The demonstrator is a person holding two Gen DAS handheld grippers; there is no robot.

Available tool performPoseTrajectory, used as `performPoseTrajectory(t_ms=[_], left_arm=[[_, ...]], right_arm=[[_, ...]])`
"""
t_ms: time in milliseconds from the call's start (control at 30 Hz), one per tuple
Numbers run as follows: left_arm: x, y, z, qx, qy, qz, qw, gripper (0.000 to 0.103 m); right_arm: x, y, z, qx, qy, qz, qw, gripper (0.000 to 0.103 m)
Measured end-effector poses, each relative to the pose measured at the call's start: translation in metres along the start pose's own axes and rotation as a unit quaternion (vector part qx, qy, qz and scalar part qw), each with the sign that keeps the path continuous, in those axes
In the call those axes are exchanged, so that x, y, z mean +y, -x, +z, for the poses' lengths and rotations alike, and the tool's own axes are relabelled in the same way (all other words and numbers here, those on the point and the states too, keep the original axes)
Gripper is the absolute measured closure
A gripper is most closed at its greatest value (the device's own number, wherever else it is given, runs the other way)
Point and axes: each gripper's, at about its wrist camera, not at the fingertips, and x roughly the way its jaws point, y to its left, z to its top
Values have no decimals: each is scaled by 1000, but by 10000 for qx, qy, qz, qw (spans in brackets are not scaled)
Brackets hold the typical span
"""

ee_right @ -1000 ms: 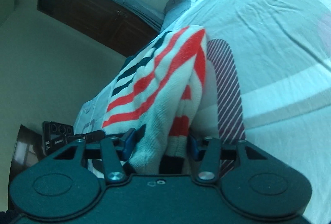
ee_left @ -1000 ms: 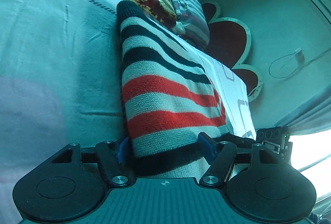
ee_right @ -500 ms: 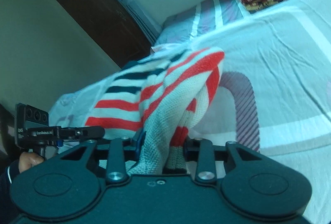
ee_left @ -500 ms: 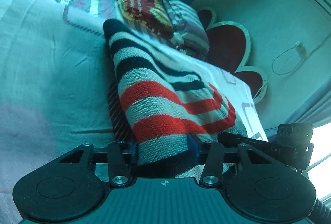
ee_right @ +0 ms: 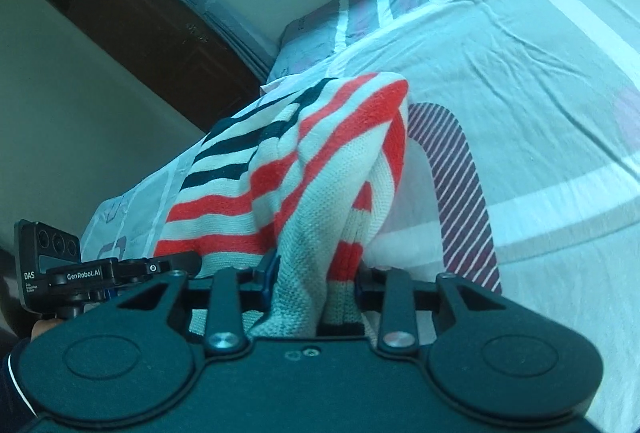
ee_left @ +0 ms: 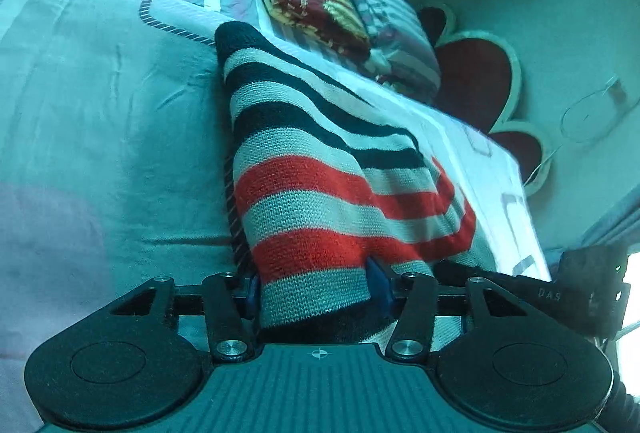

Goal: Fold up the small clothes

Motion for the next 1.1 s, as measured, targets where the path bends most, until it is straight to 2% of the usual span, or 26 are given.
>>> performPoseTrajectory(t_ms=[67,100,200,233,300,400,467,500,533,600,700,833,1000,1100], left_arm=[[1,1,2,83,79,-3,9999,51],[4,2,2,102,111,-17,9999,50],[14,16,1,-200,92,177,9996,30],[19,19,0,-246,128,162,9995,30],[28,15,0,-197,240,-13,9995,30],[27,6,6,-154,195,-177,9995,30],[21,-1,9,-121,73,-176,9997,30],[15,-5,11,-96,-32,-134,9999,41],[10,-9,12,-29,-163,-53,9998,49],[-2,-7,12,-81,-381,110,9992,55],[-16,3,11,-216,-616,278,9975,62],[-30,28,10,-345,-795,283,9958,65],[-34,87,9,-604,-837,208,9944,65],[-27,133,2,-748,-845,294,9932,65]], right_arm=[[-6,3,2,31,-159,98,9998,69],[-11,4,2,52,-294,162,9994,64],[-22,23,5,-298,-553,95,9980,33],[-26,27,6,-409,-562,100,9975,33],[-39,21,8,-281,-684,140,9972,34],[-38,6,13,-133,-500,437,9977,33],[-27,-3,17,-62,-228,349,9991,35],[-18,-8,19,-7,-18,226,9997,54],[-11,-13,19,84,127,143,9998,62],[5,-16,18,-30,447,-107,9989,67],[25,-6,10,-307,842,-378,9953,72],[53,10,4,-556,1145,-473,9907,73],[92,32,3,-699,1351,-284,9880,73],[127,34,-3,-715,1491,-65,9862,73]])
